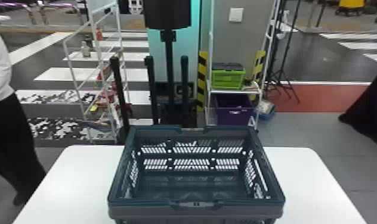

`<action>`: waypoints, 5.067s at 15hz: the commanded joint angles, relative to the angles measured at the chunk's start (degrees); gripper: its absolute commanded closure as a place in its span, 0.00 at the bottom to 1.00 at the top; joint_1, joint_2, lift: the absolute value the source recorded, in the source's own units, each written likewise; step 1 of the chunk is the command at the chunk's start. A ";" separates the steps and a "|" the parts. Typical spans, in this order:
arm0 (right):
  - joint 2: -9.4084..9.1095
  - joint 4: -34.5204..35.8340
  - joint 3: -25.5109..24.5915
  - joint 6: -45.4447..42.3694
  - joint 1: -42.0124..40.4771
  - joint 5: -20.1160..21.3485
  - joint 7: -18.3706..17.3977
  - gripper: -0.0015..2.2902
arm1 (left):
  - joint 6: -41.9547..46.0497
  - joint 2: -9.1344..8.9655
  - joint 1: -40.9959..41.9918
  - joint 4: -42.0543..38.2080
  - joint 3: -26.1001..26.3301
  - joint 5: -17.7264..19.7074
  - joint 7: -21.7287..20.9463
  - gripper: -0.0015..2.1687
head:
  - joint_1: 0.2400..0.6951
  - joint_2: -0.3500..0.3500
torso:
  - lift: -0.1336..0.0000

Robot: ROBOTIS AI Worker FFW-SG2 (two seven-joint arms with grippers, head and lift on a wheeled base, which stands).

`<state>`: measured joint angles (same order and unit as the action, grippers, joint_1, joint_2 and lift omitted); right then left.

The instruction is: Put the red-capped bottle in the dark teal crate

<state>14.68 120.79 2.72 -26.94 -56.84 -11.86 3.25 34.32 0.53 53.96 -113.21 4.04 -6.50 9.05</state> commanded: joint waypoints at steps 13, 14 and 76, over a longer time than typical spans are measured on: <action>0.09 -0.38 0.00 1.23 0.68 -0.09 0.00 0.07 | -0.35 0.00 -0.18 -0.79 -0.09 0.09 0.00 0.82 | 0.57 0.50 | 1.00; 0.00 -0.47 0.00 1.41 0.68 -0.09 0.00 0.07 | -1.06 0.18 0.00 -2.19 -0.26 0.00 0.00 0.82 | 0.57 0.50 | 1.00; -3.34 0.06 0.00 -0.35 -1.34 2.37 -0.09 0.07 | -93.69 8.97 -77.61 12.66 4.31 -6.68 -55.37 0.04 | 0.57 0.50 | 1.00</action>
<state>11.41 120.72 2.79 -27.30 -58.14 -9.49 3.19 -59.01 9.06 -28.46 -92.82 15.50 -17.06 -47.20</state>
